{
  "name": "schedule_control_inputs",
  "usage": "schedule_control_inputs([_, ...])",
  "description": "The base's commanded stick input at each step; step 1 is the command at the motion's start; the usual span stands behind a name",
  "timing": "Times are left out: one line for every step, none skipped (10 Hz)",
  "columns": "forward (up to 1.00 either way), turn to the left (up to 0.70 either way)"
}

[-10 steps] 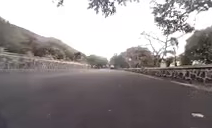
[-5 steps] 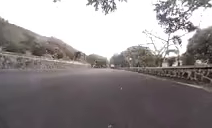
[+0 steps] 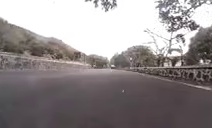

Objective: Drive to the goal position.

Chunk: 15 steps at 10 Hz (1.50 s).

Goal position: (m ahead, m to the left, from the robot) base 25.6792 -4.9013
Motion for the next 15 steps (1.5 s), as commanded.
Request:
schedule_control_inputs([0.7,0.0])
schedule_control_inputs([0.7,0.0])
schedule_control_inputs([0.7,0.0])
schedule_control_inputs([0.7,0.0])
schedule_control_inputs([0.7,0.0])
schedule_control_inputs([0.7,0.0])
schedule_control_inputs([0.7,0.0])
schedule_control_inputs([0.7,0.0])
schedule_control_inputs([0.7,0.0])
schedule_control_inputs([0.7,0.0])
schedule_control_inputs([0.7,0.0])
schedule_control_inputs([0.7,0.0])
schedule_control_inputs([0.7,0.05])
schedule_control_inputs([0.7,0.15])
schedule_control_inputs([0.7,0.26])
